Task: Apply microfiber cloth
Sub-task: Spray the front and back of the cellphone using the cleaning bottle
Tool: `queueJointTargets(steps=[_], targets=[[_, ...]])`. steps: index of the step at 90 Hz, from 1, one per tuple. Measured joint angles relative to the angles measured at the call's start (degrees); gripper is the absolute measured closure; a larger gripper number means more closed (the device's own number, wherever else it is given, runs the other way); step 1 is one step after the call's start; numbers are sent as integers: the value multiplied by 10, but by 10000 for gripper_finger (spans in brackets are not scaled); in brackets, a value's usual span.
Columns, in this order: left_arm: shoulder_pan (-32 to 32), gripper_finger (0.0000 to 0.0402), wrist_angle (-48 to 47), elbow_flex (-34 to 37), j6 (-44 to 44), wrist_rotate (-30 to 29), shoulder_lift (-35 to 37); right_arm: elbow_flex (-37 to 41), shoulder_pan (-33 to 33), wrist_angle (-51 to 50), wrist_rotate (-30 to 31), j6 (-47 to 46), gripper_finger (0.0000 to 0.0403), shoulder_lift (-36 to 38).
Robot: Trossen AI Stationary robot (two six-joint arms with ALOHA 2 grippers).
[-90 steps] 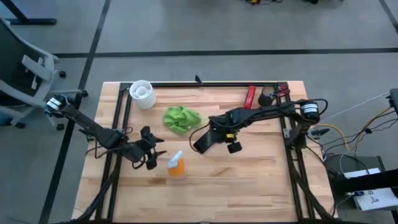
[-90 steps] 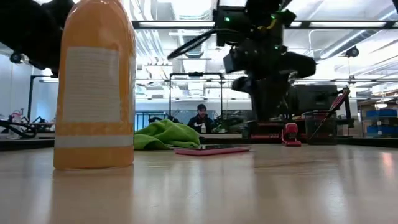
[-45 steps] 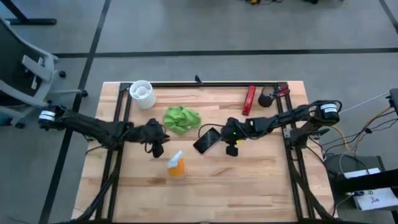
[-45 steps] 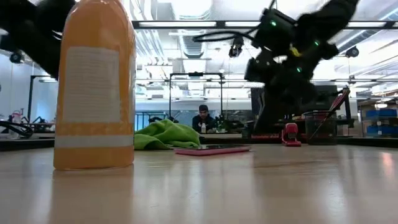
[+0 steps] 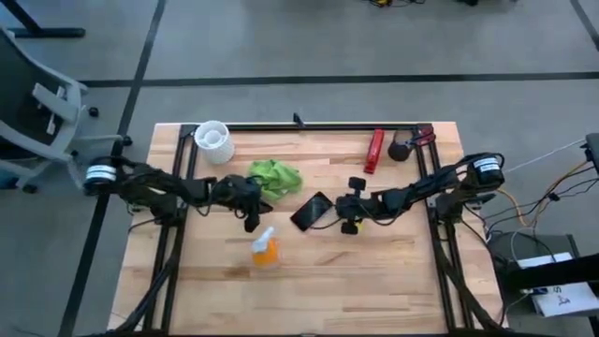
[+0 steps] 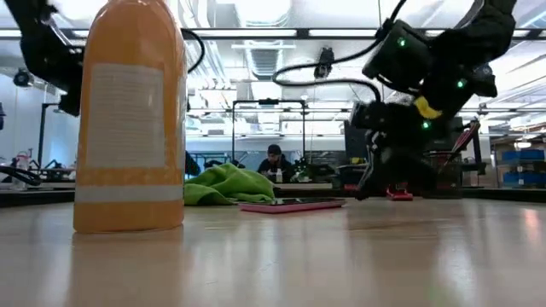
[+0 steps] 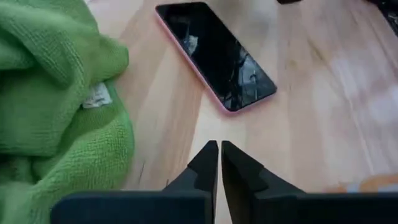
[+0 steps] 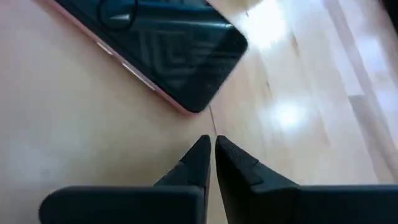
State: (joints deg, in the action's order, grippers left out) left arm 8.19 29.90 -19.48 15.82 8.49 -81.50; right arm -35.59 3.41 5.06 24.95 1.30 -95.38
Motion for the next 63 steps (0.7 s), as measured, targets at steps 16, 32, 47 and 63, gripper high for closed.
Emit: queueJointTargets(steps=[16, 32, 47, 63], targets=[[5, 401, 21, -45, 17, 1, -91, -1, 0, 63, 25, 48, 338, -47], [5, 401, 20, -102, 13, 44, -176, -2, 0, 100, 13, 128, 286, -64], [5, 401, 25, -148, 0, 52, -229, -11, 2, 104, -16, 198, 264, -67], [5, 401, 22, -165, -7, 56, -244, -35, 17, 55, -17, 262, 258, -65]])
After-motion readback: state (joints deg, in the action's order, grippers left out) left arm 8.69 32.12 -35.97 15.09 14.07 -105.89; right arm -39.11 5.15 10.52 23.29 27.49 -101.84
